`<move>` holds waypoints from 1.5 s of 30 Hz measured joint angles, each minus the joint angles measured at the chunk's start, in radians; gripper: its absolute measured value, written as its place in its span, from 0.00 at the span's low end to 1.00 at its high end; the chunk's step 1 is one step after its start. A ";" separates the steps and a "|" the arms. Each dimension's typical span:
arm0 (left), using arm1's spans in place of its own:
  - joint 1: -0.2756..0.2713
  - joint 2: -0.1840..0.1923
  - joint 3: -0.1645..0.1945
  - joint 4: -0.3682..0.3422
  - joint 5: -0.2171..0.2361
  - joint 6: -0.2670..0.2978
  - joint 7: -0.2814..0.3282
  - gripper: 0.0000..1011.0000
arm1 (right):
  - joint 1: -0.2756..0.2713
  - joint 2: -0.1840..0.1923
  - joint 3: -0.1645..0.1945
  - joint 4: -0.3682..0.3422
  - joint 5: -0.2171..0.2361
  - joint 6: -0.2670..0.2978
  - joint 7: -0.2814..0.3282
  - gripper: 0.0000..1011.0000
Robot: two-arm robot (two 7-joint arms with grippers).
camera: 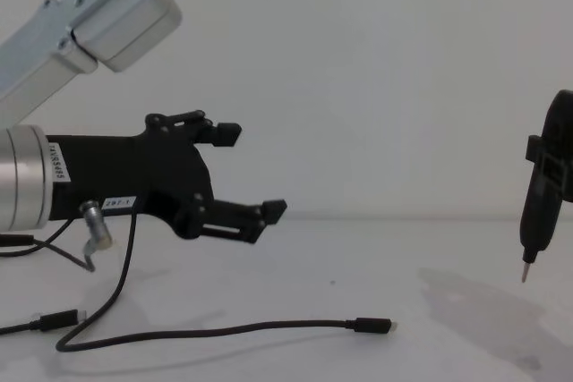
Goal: Pick up the data cable with the one hand.
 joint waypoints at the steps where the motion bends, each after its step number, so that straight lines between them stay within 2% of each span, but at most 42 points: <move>1: -0.008 0.009 0.006 -0.002 0.007 -0.001 -0.019 0.99 | 0.000 0.000 0.000 0.000 0.000 0.000 0.000 0.27; 10: -0.054 0.050 0.041 -0.017 0.058 0.011 -0.116 0.99 | 0.000 0.000 0.000 0.000 0.000 0.000 0.000 0.27; 16: -0.086 0.069 0.065 -0.040 0.104 0.064 -0.173 0.99 | 0.000 0.000 0.000 0.000 0.000 0.000 0.000 0.27; 19: -0.105 0.077 0.082 -0.062 0.136 0.125 -0.204 0.99 | 0.000 0.000 0.000 0.000 0.000 0.000 0.000 0.27; 20: -0.105 0.077 0.082 -0.062 0.136 0.125 -0.204 0.99 | 0.000 0.000 0.000 0.000 0.000 0.000 0.000 0.27; 27: -0.127 0.080 0.103 -0.099 0.175 0.266 -0.255 0.99 | 0.000 0.000 0.000 0.000 0.000 0.000 0.000 0.27; 35: -0.133 0.069 0.115 -0.127 0.201 0.395 -0.280 0.99 | 0.000 0.000 0.000 0.000 0.000 0.000 0.000 0.27; 45: -0.130 0.039 0.120 -0.133 0.217 0.497 -0.286 0.99 | 0.000 0.000 0.000 0.000 0.000 0.000 0.000 0.27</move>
